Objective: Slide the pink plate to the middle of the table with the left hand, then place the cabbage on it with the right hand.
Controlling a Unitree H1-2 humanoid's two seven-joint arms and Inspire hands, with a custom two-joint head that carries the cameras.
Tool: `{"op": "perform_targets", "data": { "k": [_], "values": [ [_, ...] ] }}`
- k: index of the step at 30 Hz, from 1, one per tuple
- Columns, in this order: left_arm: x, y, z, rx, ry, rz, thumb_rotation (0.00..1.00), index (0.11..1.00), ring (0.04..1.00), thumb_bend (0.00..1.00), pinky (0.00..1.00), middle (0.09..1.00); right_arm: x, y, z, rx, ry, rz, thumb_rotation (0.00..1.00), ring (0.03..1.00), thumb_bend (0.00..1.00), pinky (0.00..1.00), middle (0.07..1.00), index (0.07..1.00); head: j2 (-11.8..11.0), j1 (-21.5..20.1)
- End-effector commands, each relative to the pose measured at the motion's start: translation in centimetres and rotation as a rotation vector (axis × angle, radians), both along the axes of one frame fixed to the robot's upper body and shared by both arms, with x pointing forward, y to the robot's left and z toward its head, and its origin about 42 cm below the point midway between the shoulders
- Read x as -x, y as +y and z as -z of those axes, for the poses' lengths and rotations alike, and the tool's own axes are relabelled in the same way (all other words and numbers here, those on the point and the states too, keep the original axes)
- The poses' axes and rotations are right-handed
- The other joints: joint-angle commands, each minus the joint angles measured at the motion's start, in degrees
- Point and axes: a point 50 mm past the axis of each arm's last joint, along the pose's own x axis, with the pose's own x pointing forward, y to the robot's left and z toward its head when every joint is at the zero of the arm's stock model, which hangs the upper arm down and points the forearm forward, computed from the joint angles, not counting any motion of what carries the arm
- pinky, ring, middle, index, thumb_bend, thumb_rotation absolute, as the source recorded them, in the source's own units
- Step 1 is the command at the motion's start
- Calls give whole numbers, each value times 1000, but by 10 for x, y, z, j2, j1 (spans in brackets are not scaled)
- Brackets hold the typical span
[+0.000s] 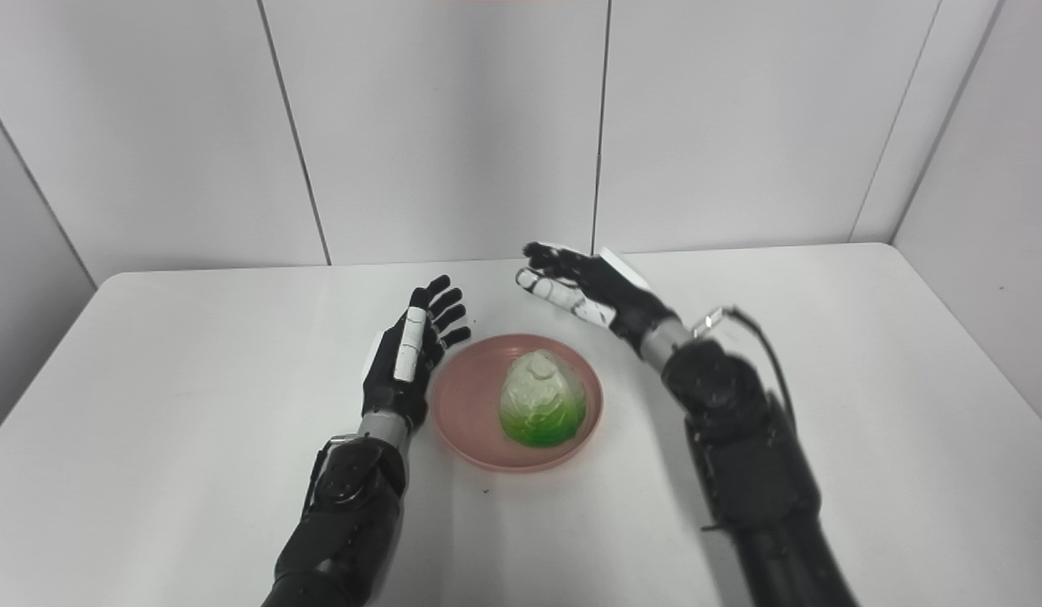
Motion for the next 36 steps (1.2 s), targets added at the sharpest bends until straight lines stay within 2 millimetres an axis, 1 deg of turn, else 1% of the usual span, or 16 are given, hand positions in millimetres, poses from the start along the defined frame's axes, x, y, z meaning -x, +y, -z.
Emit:
{"op": "perform_targets", "data": {
  "k": [1, 2, 4, 5, 6, 9, 12, 14, 20, 22, 23, 25, 26, 29, 31, 36],
  "values": [
    [4, 4, 8, -45, -2, -38, 879, 867, 876, 915, 835, 876, -6, 7, -22, -150, -147, 46, 890, 910, 992, 927, 885, 861, -1, 1],
    [6, 2, 9, -51, -2, -61, 876, 867, 875, 920, 852, 875, -4, 8, -14, -204, -145, 87, 898, 922, 986, 949, 891, 865, -1, 1],
    [10, -2, 11, -47, 1, -97, 870, 881, 916, 937, 955, 898, -1, 9, -4, -263, -136, 146, 955, 957, 987, 983, 913, 893, -1, 1],
    [12, -4, 12, -47, -1, -115, 861, 900, 933, 924, 986, 913, 1, 9, 2, -286, -127, 177, 984, 982, 988, 995, 928, 913, -1, -2],
    [13, -6, 12, -48, -4, -125, 865, 916, 943, 913, 996, 924, 3, 9, 5, -298, -120, 195, 995, 995, 990, 999, 936, 922, -1, -2],
    [15, -11, 14, -94, -22, -163, 882, 939, 951, 898, 1000, 942, 7, 10, 16, -390, -119, 248, 1000, 999, 987, 1000, 957, 940, -1, -2],
    [15, -13, 15, -113, -27, -178, 899, 960, 973, 886, 1000, 963, 11, 12, 26, -453, -121, 296, 1000, 1000, 920, 1000, 984, 977, -4, 0],
    [15, -13, 15, -105, -24, -185, 908, 971, 989, 904, 1000, 977, 12, 13, 34, -484, -107, 319, 1000, 1000, 896, 1000, 998, 997, -4, 1],
    [14, -10, 11, -104, -15, -223, 922, 979, 997, 891, 1000, 982, 17, 16, 51, -484, -99, 346, 1000, 1000, 871, 1000, 1000, 1000, -3, 3],
    [15, -10, 12, -101, -15, -235, 916, 977, 990, 876, 993, 978, 19, 17, 54, -472, -100, 351, 1000, 1000, 816, 1000, 1000, 1000, -3, 4],
    [16, -11, 12, -101, -17, -239, 916, 977, 989, 874, 992, 977, 20, 17, 55, -466, -99, 356, 1000, 1000, 812, 1000, 1000, 1000, -3, 4],
    [17, -12, 14, -105, -18, -234, 900, 975, 982, 807, 995, 973, 22, 18, 57, -455, -98, 371, 992, 1000, 768, 1000, 1000, 1000, -3, 4],
    [18, -12, 14, -108, -16, -230, 896, 974, 982, 792, 996, 974, 23, 18, 57, -452, -98, 379, 990, 1000, 758, 1000, 1000, 1000, -4, 3],
    [18, -11, 15, -123, -15, -220, 899, 966, 976, 830, 975, 970, 25, 18, 60, -445, -89, 402, 999, 1000, 745, 1000, 994, 1000, -6, 2],
    [18, -9, 15, -126, -17, -213, 904, 965, 981, 861, 993, 973, 25, 17, 62, -444, -83, 404, 1000, 1000, 738, 1000, 975, 1000, -7, 2],
    [15, -3, 15, -119, -16, -201, 910, 971, 992, 874, 1000, 984, 26, 13, 66, -462, -55, 376, 1000, 990, 752, 1000, 972, 1000, -7, 2]
  ]
}}
